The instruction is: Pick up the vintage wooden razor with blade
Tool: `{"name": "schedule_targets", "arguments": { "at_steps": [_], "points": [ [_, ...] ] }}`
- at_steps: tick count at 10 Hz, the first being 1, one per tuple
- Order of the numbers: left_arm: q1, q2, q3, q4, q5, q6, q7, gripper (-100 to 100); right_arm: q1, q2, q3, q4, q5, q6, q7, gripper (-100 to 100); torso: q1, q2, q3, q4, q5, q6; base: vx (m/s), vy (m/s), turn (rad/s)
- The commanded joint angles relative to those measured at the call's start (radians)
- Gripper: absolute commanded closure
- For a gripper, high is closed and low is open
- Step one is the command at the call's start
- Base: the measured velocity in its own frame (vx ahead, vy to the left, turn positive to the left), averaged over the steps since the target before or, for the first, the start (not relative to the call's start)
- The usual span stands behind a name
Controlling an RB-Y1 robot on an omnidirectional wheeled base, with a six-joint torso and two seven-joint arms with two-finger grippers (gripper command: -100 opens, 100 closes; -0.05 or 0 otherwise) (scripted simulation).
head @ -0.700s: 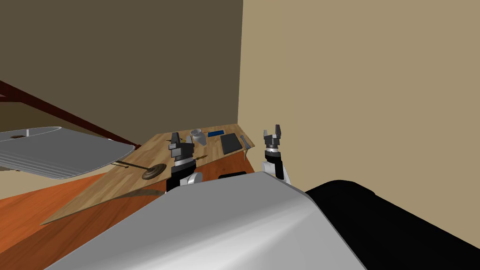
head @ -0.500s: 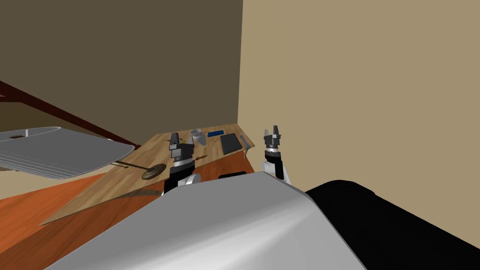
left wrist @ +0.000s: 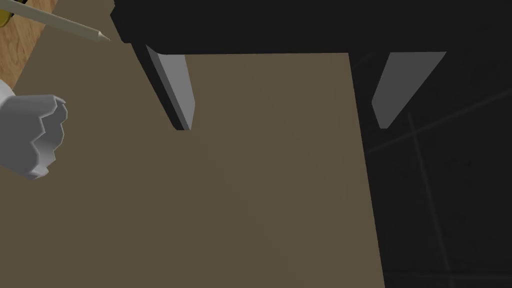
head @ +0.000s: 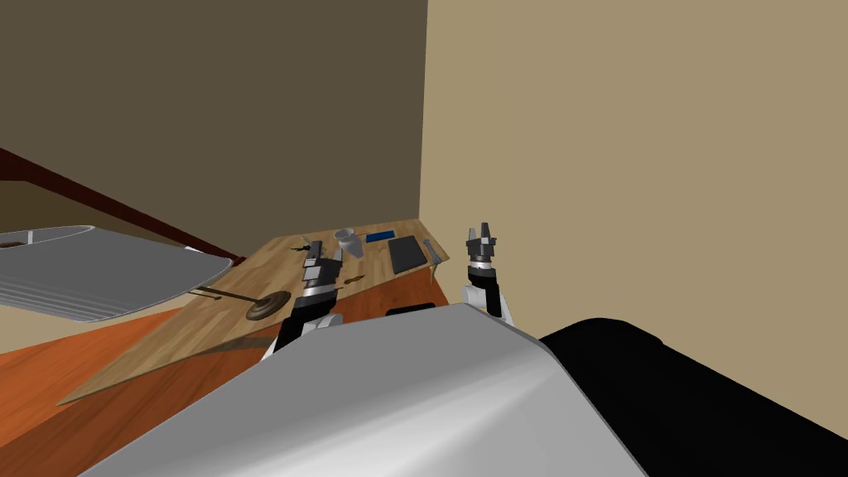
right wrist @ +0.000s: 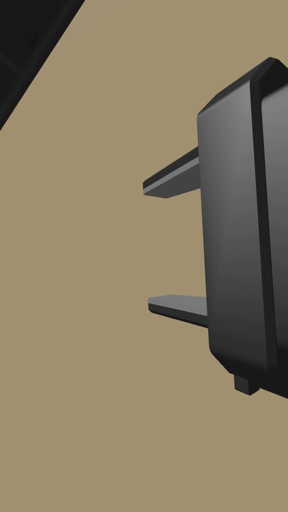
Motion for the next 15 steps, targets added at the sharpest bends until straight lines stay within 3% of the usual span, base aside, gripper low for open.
{"name": "schedule_targets", "arguments": {
  "at_steps": [1, 2, 5, 6, 9, 10, 12, 15],
  "points": [
    [0.013, 0.05, 0.017, 0.019, 0.031, 0.034, 0.022, -100, 0.0, 0.0, 0.0, 0.0, 0.0, 0.0, 0.0, 0, 0.0, 0.0, 0.0, 0.0, 0.0, 0.0, 0.02, -0.022, -0.022],
    [0.013, 0.057, 0.017, 0.019, 0.031, 0.034, 0.022, -100, 0.0, 0.0, 0.0, 0.0, 0.0, 0.0, 0.0, 0, 0.0, 0.0, 0.0, 0.0, 0.0, 0.0, 0.012, -0.012, -0.003],
    [0.02, 0.143, 0.055, 0.086, 0.1, 0.102, 0.065, -100, 0.0, 0.0, 0.0, 0.0, 0.0, 0.0, 0.0, 0, 0.0, 0.0, 0.0, 0.0, 0.0, 0.0, 0.014, -0.019, -0.029],
    [0.02, 0.148, 0.055, 0.086, 0.1, 0.102, 0.065, -100, 0.0, 0.0, 0.0, 0.0, 0.0, 0.0, 0.0, 0, 0.0, 0.0, 0.0, 0.0, 0.0, 0.0, 0.014, -0.015, -0.01],
    [0.021, 0.237, 0.088, 0.168, 0.18, 0.182, 0.105, -100, 0.0, 0.0, 0.0, 0.0, 0.0, 0.0, 0.0, 0, 0.0, 0.0, 0.0, 0.0, 0.0, 0.0, 0.018, -0.02, -0.049],
    [0.021, 0.237, 0.088, 0.168, 0.18, 0.187, 0.105, -100, 0.0, 0.0, 0.0, 0.0, 0.0, 0.0, 0.0, 0, 0.0, 0.0, 0.0, 0.0, 0.0, 0.0, 0.015, -0.019, -0.016],
    [0.017, 0.294, 0.105, 0.23, 0.238, 0.245, 0.128, -100, 0.0, 0.0, 0.0, 0.0, 0.0, 0.0, 0.0, 0, 0.0, 0.0, 0.0, 0.0, 0.0, 0.0, 0.015, -0.022, -0.064],
    [0.014, 0.322, 0.111, 0.263, 0.267, 0.286, 0.139, -100, 0.0, 0.0, 0.0, 0.0, 0.0, 0.0, 0.0, 0, 0.0, 0.0, 0.0, 0.0, 0.0, 0.0, 0.01, -0.014, -0.037]
  ]
}}
